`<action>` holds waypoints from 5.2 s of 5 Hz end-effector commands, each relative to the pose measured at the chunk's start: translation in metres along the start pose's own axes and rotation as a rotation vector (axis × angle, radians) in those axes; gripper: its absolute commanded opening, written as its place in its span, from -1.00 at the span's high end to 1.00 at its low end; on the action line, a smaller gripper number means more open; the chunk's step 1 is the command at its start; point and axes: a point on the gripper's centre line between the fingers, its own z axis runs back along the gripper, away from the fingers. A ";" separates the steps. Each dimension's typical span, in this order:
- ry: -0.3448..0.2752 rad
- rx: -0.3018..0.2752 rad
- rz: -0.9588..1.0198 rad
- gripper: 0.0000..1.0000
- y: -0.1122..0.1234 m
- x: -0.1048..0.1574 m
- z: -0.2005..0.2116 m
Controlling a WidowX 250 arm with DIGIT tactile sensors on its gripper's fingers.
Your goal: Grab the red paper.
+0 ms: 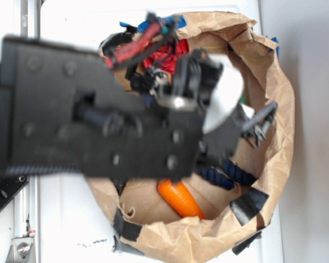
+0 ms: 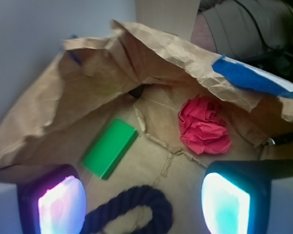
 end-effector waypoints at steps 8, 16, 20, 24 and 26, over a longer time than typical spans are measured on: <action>0.081 -0.005 0.199 -1.00 0.030 -0.010 -0.015; 0.155 0.027 0.345 -1.00 0.004 0.001 -0.036; 0.236 0.049 0.367 -1.00 0.010 0.024 -0.066; 0.231 0.008 0.316 -1.00 -0.027 -0.005 -0.049; 0.244 -0.003 0.274 -1.00 -0.012 -0.027 -0.043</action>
